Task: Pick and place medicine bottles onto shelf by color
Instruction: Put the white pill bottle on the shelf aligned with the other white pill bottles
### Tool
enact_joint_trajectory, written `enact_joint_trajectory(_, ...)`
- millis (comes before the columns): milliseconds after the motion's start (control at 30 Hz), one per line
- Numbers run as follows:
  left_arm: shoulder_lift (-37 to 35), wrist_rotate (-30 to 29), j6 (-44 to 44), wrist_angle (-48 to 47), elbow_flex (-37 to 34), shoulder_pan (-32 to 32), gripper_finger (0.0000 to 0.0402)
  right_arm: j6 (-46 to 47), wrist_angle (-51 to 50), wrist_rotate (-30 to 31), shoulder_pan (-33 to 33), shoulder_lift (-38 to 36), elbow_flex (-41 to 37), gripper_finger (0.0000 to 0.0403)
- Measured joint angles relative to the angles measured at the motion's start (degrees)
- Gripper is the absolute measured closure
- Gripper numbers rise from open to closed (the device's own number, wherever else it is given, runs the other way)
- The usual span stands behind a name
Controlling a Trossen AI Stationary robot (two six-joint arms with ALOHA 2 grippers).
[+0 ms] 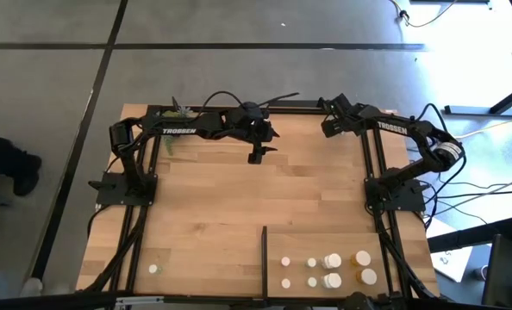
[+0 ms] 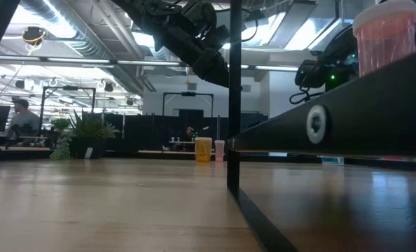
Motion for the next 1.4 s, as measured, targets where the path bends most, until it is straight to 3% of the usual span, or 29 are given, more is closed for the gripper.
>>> enact_joint_trajectory(867,0.0,0.0,-0.1,-0.2,0.0,0.0,0.0182,-4.9,-1.7,-4.2,8.4,0.0,3.8,0.0187)
enact_joint_trajectory(1400,0.0,0.0,-0.1,-0.6,0.0,-0.1,0.0182,-6.1,-5.2,0.1,9.0,0.0,4.0,0.0192)
